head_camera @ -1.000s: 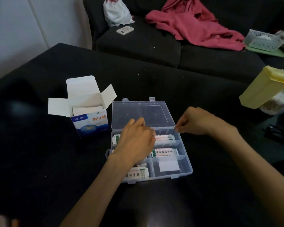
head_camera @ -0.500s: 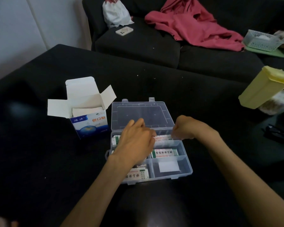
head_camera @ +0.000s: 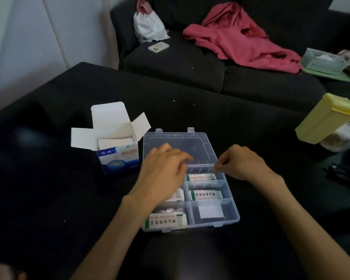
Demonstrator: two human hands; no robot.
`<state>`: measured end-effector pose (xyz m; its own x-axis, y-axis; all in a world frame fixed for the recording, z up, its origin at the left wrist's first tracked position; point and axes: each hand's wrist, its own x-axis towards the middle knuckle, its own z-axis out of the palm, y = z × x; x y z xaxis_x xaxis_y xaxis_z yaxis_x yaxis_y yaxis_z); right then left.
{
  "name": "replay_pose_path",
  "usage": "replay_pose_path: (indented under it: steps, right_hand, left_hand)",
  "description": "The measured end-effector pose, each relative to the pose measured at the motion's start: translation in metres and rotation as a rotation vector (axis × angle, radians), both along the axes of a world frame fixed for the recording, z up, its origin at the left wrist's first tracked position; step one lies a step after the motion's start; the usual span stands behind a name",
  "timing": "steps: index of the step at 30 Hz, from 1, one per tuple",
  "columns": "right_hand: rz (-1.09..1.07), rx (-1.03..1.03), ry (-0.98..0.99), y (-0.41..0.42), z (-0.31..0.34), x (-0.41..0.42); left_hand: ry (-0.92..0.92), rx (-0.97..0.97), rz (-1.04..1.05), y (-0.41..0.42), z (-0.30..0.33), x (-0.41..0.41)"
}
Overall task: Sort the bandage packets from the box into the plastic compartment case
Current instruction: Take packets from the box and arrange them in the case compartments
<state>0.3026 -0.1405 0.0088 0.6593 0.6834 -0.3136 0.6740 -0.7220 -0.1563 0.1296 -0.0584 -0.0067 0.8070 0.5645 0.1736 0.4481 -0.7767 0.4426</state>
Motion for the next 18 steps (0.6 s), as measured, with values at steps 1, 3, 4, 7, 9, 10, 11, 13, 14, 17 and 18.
replay_pose_path:
  steps: [1, 3, 4, 7, 9, 10, 11, 13, 14, 17, 18]
  right_hand:
    - [0.014, 0.038, 0.012, -0.001, 0.005, -0.001]
    - [0.039, 0.105, 0.046, -0.001, 0.013, -0.008]
    - [0.049, 0.135, 0.067, 0.001, 0.015, -0.013]
    - [0.094, 0.239, 0.105, 0.01, 0.018, -0.032]
    - [0.111, 0.321, 0.123, 0.018, 0.02, -0.048]
    - [0.124, 0.347, 0.131, 0.023, 0.023, -0.056]
    - [0.139, 0.364, 0.139, 0.027, 0.026, -0.062]
    - [0.195, 0.399, 0.161, 0.035, 0.033, -0.075]
    - [0.236, 0.423, 0.17, 0.041, 0.038, -0.083]
    - [0.371, 0.54, 0.14, 0.061, 0.05, -0.101]
    - [0.414, 0.588, 0.139, 0.07, 0.052, -0.108]
  left_hand:
    - [-0.069, -0.004, 0.078, 0.006, 0.007, -0.009]
    - [-0.238, 0.001, 0.253, 0.02, 0.015, -0.029]
    - [-0.304, 0.02, 0.335, 0.027, 0.016, -0.041]
    - [-0.338, 0.076, 0.501, 0.042, 0.014, -0.071]
    - [-0.325, 0.113, 0.535, 0.047, 0.013, -0.083]
    - [-0.334, 0.132, 0.54, 0.049, 0.013, -0.088]
    - [-0.337, 0.15, 0.536, 0.052, 0.013, -0.091]
    - [-0.297, 0.187, 0.51, 0.059, 0.009, -0.097]
    - [-0.262, 0.201, 0.495, 0.063, 0.005, -0.1]
    - [-0.136, 0.216, 0.474, 0.071, -0.007, -0.106]
    - [-0.109, 0.226, 0.475, 0.074, -0.01, -0.108]
